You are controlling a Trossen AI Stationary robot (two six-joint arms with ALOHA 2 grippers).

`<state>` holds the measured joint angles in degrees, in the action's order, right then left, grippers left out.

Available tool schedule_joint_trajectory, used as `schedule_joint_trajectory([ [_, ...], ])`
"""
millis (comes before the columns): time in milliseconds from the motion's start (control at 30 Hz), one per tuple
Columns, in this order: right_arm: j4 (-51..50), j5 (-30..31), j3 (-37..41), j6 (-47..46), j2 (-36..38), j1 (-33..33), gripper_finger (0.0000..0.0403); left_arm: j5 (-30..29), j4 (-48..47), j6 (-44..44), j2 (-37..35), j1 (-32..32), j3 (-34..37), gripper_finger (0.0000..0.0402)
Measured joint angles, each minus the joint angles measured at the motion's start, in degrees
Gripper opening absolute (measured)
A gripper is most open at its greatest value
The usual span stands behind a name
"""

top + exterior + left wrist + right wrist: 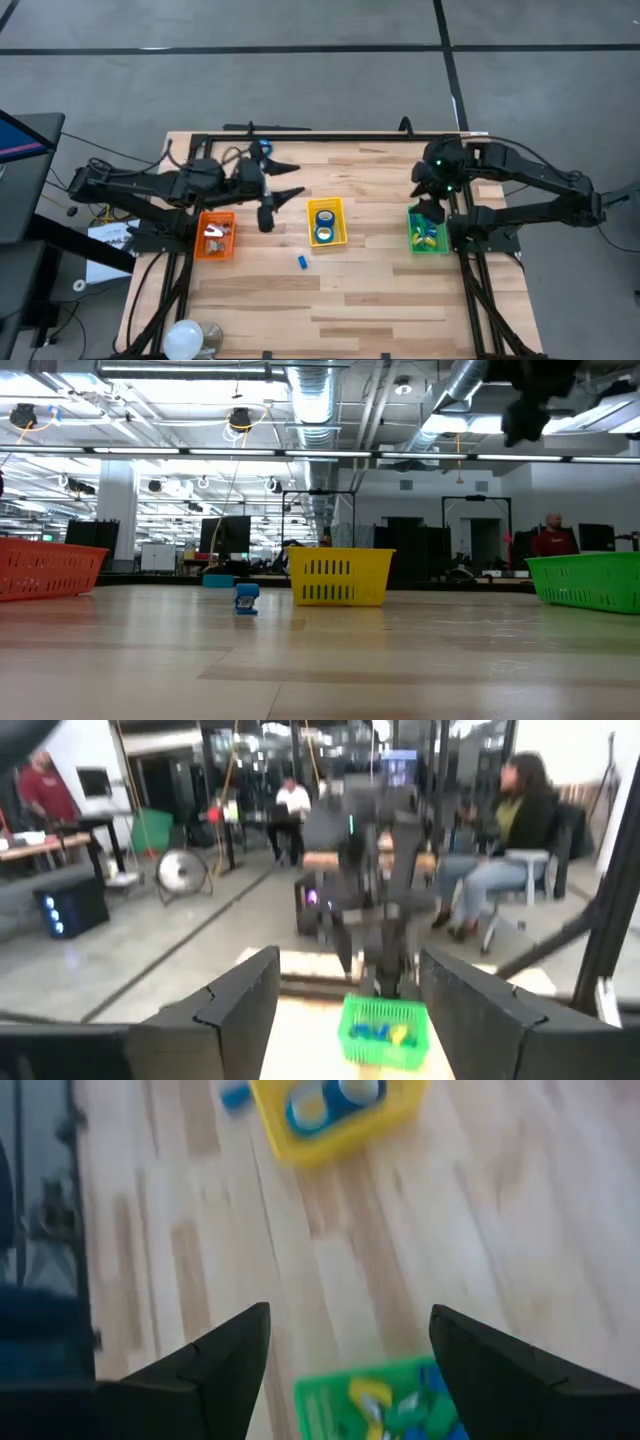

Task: Pick and place Stapler, Stapler remover, tape
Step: Put the blue stapler into the green basket

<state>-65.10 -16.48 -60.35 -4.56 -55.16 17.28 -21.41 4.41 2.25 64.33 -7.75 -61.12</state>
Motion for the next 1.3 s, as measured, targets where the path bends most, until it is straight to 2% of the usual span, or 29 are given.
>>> schedule_joint_trajectory([
  [267,8.58,0.02,-6.47,-2.44,0.01,0.0,0.0265,0.15,-2.35,-2.01,8.16,0.0,0.0,0.0232],
  [400,11.74,0.02,-7.52,-3.02,0.0,0.0,0.0265,0.29,-3.03,-6.13,12.44,0.0,0.02,0.0232],
  [567,11.51,0.03,-7.64,-3.04,-0.04,0.0,0.0265,4.12,-9.14,-12.52,15.44,0.0,0.02,0.024],
  [733,11.46,0.05,-7.64,-3.04,-0.11,0.0,0.0265,8.94,-17.71,-20.14,16.28,0.0,0.02,0.0281],
  [867,11.44,0.12,-7.64,-3.04,-0.64,0.0,0.0265,11.8,-20.99,-21.8,17.31,-0.91,0.02,0.0306],
  [1300,11.17,0.18,-7.64,-3.06,-5.17,-0.37,0.0265,14.29,-28.03,-26.33,25.64,-7.16,0.02,0.0312],
])
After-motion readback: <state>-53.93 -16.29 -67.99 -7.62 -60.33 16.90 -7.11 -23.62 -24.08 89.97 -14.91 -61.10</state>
